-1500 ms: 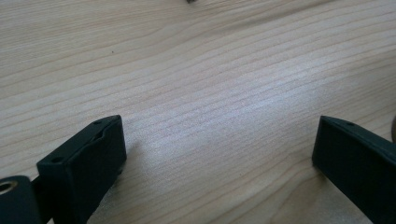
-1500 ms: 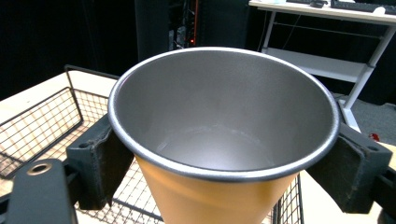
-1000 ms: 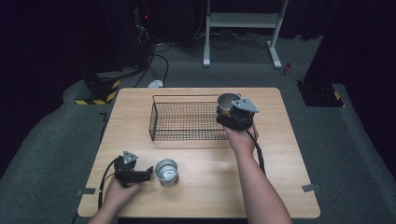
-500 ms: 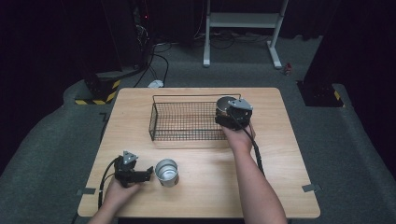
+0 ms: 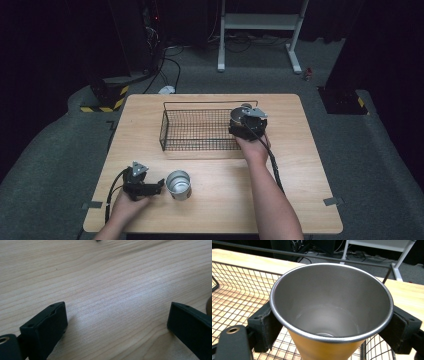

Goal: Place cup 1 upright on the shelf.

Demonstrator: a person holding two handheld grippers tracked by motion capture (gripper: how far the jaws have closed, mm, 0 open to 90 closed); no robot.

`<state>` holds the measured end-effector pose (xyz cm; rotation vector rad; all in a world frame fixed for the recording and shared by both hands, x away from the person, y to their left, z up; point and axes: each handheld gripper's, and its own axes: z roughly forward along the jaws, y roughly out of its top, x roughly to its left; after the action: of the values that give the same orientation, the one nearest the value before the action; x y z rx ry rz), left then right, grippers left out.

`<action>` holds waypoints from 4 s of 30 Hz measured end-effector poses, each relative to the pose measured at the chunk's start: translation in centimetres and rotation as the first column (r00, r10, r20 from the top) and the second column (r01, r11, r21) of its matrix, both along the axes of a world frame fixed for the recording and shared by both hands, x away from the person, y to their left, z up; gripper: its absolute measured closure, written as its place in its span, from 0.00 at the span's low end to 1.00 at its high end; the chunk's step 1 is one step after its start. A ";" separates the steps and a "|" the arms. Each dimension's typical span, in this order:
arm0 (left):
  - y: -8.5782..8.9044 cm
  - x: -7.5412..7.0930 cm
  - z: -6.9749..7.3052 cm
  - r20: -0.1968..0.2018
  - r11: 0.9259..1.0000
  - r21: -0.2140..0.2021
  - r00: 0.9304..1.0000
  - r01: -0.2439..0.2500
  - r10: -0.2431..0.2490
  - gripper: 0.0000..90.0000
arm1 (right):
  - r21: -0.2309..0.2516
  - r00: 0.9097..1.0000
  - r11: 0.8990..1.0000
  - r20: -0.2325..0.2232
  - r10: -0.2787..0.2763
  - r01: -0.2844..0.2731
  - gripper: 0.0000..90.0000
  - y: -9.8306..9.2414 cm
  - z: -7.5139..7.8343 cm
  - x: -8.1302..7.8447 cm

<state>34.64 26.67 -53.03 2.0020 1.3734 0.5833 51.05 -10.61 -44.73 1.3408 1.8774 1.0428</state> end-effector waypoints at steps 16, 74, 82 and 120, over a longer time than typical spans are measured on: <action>0.0 0.0 0.0 0.001 1.000 0.002 1.000 0.006 -0.006 0.04 | 0.000 0.999 1.000 -0.036 0.004 -0.004 0.15 0.6 -1.0 0.3; 0.0 0.1 0.0 0.001 1.000 0.003 1.000 0.012 -0.012 0.04 | -0.007 0.998 1.000 -0.060 0.029 -0.029 0.11 1.0 -1.5 0.2; 0.0 0.1 0.0 0.001 1.000 0.003 1.000 0.014 -0.014 0.04 | -0.047 0.999 0.999 -0.040 0.015 -0.017 0.11 1.2 -1.5 -0.3; 0.0 0.1 0.0 0.000 1.000 0.000 1.000 0.013 -0.013 0.04 | 0.010 1.000 1.000 0.008 0.029 -0.029 0.11 -0.7 -0.1 -4.6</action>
<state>34.76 26.67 -53.03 2.0094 1.3591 0.5778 46.50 -11.35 -44.79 1.3171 1.8938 1.0719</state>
